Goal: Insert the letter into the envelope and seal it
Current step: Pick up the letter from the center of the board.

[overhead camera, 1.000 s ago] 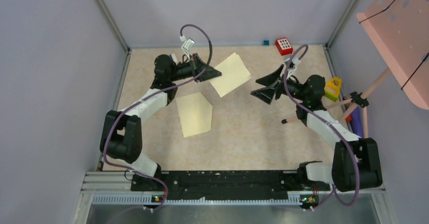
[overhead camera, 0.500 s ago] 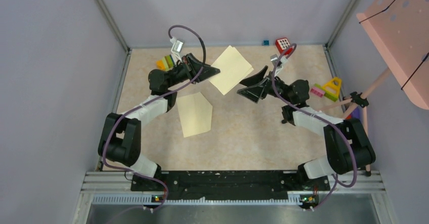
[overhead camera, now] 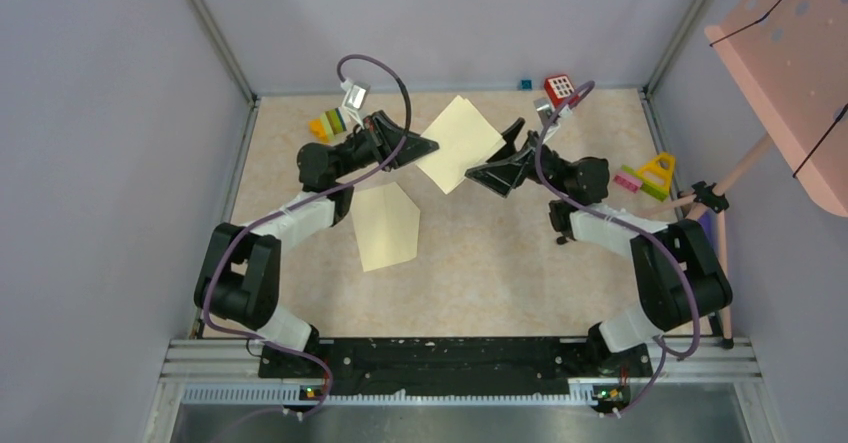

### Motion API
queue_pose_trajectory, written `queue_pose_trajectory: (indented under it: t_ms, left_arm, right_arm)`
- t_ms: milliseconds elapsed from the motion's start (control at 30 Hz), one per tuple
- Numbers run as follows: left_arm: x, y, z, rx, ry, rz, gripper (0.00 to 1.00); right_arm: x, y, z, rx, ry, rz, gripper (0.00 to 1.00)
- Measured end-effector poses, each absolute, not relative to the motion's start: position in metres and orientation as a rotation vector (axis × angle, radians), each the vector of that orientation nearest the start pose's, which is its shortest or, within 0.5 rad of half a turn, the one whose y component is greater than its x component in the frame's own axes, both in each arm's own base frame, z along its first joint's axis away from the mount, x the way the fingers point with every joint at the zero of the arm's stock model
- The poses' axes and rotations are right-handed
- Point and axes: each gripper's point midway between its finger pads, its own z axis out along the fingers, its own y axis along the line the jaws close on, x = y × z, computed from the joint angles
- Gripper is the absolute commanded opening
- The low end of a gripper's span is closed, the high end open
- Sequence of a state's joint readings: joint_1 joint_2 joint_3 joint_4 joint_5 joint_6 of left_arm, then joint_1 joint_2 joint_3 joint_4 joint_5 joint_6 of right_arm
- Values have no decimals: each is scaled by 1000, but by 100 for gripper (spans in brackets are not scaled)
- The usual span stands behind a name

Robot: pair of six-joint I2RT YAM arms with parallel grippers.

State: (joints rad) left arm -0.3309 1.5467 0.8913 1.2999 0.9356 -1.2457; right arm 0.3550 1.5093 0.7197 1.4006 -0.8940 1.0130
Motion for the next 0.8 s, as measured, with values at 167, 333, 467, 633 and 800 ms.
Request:
queue_pose_trajectory:
  t_ms: [167, 333, 467, 633, 800]
  left_arm:
    - [294, -279, 351, 463, 1343, -1779, 0]
    - [290, -284, 348, 469, 1350, -1788, 0]
    - [292, -287, 345, 452, 1364, -1788, 0]
    - [296, -289, 338, 427, 1385, -1776, 1]
    - [302, -294, 325, 401, 1430, -1765, 3]
  right_arm:
    - [283, 280, 321, -565, 1234, 1611, 97]
    - [285, 287, 322, -561, 1223, 1637, 95]
    - [286, 292, 323, -545, 1219, 1653, 94]
    - [292, 295, 326, -501, 1211, 1671, 94]
    - [297, 298, 330, -460, 1202, 1689, 94]
